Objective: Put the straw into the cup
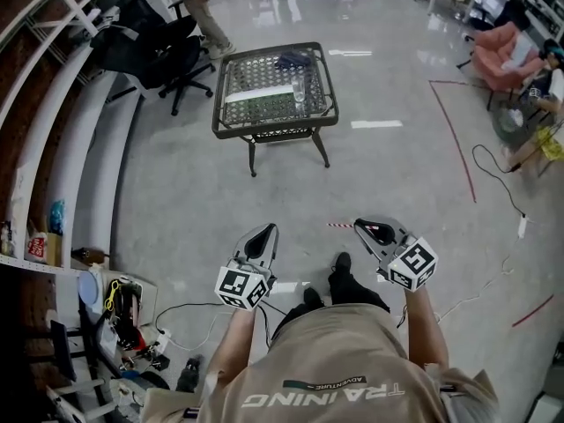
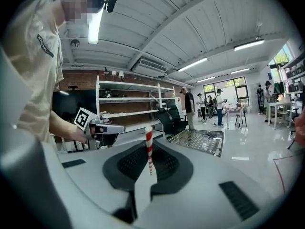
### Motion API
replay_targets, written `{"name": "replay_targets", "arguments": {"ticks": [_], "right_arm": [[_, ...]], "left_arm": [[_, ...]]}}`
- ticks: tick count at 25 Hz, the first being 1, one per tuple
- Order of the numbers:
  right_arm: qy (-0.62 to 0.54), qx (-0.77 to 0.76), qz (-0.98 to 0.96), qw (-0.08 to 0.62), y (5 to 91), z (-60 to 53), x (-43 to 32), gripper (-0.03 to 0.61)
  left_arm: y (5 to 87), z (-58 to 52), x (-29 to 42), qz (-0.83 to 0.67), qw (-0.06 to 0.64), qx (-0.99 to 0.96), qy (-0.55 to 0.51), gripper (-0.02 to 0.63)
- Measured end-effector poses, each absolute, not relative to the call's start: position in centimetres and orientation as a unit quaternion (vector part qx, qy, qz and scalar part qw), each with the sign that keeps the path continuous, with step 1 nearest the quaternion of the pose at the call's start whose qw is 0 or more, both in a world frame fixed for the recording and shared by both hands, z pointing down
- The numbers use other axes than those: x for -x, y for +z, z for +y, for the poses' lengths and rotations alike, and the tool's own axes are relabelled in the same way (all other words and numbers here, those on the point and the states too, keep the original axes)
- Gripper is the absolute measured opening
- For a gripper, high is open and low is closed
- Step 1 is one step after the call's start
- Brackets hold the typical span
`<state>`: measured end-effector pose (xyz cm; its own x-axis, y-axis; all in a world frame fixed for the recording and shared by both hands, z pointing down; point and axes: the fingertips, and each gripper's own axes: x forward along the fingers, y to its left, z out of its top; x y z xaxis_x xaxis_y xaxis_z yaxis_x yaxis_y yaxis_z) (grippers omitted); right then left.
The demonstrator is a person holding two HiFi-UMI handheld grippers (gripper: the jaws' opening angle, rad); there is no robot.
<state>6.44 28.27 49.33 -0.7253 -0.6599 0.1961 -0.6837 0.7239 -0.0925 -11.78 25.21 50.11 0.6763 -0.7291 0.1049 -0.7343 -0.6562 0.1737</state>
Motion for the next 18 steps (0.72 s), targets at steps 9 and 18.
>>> {"name": "replay_targets", "arguments": {"ticks": [9, 18], "right_arm": [[0.067, -0.353, -0.930, 0.074, 49.6, 19.0, -9.0, 0.035], [0.062, -0.336, -0.938, 0.065, 48.5, 8.6, -12.7, 0.035]], "left_arm": [[50.1, 16.9, 9.4, -0.419, 0.097, -0.902, 0.014, 0.017], [48.1, 7.7, 6.4, -0.449, 0.081, -0.890, 0.013, 0.017]]}}
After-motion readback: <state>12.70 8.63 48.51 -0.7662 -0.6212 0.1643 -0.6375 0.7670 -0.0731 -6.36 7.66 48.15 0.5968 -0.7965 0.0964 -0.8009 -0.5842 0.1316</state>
